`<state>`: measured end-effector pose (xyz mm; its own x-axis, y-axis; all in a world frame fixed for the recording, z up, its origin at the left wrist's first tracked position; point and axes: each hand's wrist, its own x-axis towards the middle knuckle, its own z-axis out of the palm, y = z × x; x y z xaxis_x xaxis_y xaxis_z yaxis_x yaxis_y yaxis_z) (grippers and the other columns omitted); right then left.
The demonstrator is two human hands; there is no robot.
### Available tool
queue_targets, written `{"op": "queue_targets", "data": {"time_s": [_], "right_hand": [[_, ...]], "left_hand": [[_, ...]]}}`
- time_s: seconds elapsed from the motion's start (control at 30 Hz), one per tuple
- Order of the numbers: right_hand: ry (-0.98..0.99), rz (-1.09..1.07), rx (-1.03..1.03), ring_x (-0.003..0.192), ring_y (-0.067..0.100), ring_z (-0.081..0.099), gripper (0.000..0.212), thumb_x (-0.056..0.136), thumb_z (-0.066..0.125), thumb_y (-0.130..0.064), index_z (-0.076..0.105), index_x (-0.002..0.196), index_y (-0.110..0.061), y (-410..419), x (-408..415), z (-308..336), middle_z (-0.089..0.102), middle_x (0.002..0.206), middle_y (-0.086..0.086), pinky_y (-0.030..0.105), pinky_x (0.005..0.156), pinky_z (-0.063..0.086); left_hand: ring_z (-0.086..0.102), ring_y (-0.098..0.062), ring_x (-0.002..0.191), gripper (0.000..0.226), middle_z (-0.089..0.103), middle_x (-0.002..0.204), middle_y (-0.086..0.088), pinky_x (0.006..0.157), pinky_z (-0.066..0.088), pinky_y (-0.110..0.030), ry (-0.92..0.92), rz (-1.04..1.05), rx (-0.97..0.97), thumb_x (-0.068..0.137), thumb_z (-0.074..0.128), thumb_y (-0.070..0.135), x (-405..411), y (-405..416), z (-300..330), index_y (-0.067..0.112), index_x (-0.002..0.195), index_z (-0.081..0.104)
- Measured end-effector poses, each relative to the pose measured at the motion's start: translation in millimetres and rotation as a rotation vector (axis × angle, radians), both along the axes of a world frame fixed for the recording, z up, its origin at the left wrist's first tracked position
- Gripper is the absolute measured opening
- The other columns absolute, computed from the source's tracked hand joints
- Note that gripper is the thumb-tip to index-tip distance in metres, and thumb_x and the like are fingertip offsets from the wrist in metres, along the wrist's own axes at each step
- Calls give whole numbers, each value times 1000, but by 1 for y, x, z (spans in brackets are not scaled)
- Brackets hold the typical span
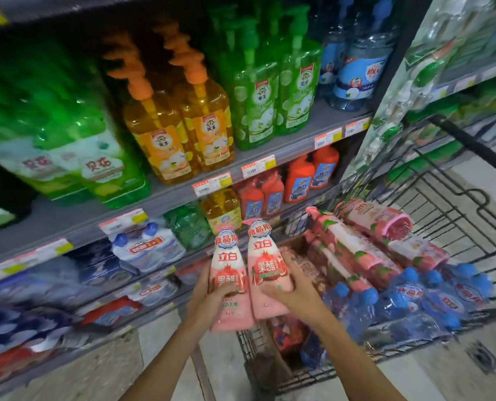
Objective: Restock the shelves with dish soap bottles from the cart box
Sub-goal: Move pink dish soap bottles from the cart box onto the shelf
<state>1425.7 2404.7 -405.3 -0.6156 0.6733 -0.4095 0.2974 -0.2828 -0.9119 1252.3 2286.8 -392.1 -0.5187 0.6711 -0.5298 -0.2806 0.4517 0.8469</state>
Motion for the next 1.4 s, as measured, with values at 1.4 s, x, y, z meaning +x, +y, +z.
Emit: {"op": "queue_targets", "data": {"time_s": [1.4], "right_hand": [[711, 1087, -41, 97, 23, 73, 83, 52, 94, -12, 55, 124, -25, -854, -688, 225, 73, 112, 8, 30, 78, 58]], "left_hand": [[73, -12, 92, 82, 67, 119, -3, 70, 58, -20, 1082, 1322, 221, 64, 87, -5, -439, -917, 237, 40, 122, 49]]}}
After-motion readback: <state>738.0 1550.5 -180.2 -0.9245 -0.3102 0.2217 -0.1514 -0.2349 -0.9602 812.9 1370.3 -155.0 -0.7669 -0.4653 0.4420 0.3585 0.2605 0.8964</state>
